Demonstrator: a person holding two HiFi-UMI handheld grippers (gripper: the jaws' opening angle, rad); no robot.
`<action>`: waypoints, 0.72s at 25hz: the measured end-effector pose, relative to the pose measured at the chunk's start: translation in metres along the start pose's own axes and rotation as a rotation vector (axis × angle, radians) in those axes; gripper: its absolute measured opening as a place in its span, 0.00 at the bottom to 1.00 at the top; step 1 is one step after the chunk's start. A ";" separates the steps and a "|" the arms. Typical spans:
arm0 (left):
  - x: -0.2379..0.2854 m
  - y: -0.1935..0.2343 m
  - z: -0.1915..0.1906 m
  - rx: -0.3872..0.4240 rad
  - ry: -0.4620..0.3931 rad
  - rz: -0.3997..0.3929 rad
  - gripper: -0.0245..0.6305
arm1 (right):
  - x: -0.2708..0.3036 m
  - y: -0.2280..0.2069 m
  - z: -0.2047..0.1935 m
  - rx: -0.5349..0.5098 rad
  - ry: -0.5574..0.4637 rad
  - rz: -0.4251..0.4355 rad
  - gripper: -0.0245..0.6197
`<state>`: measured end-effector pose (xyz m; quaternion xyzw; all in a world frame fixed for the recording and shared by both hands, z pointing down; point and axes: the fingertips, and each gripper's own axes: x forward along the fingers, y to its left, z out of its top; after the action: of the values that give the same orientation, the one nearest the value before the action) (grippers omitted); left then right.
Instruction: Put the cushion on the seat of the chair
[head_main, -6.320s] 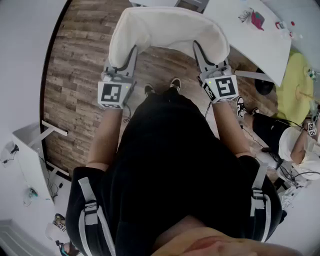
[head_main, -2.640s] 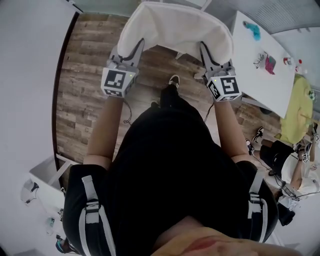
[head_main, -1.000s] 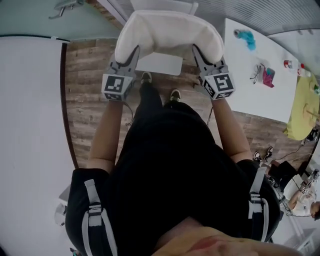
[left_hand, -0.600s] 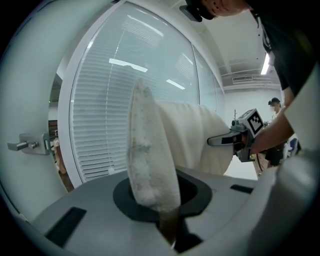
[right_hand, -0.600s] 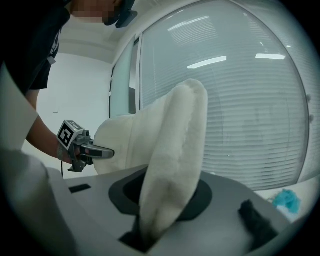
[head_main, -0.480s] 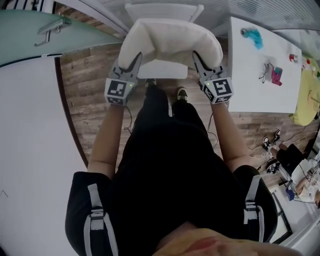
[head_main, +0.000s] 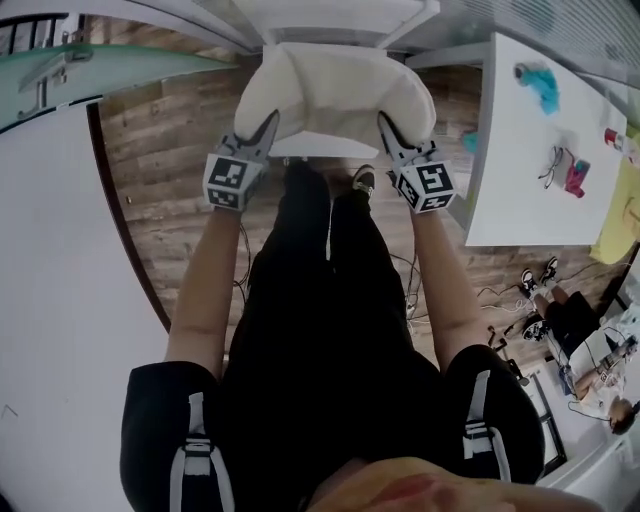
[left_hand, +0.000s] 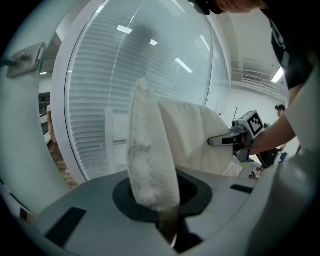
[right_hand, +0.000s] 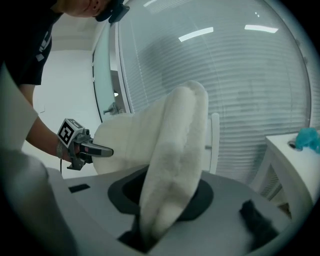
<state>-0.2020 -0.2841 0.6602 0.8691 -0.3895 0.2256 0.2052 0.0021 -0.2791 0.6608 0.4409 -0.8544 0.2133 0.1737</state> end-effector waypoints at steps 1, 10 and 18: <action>0.009 0.004 -0.014 -0.020 0.015 0.000 0.12 | 0.009 -0.003 -0.013 0.004 0.018 0.004 0.20; 0.079 0.043 -0.142 -0.150 0.187 -0.039 0.14 | 0.085 -0.022 -0.140 0.114 0.190 0.041 0.22; 0.130 0.071 -0.231 -0.235 0.327 -0.052 0.15 | 0.139 -0.042 -0.230 0.197 0.338 0.013 0.26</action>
<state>-0.2326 -0.2806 0.9328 0.8007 -0.3522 0.3111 0.3716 -0.0152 -0.2761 0.9327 0.4081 -0.7908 0.3681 0.2694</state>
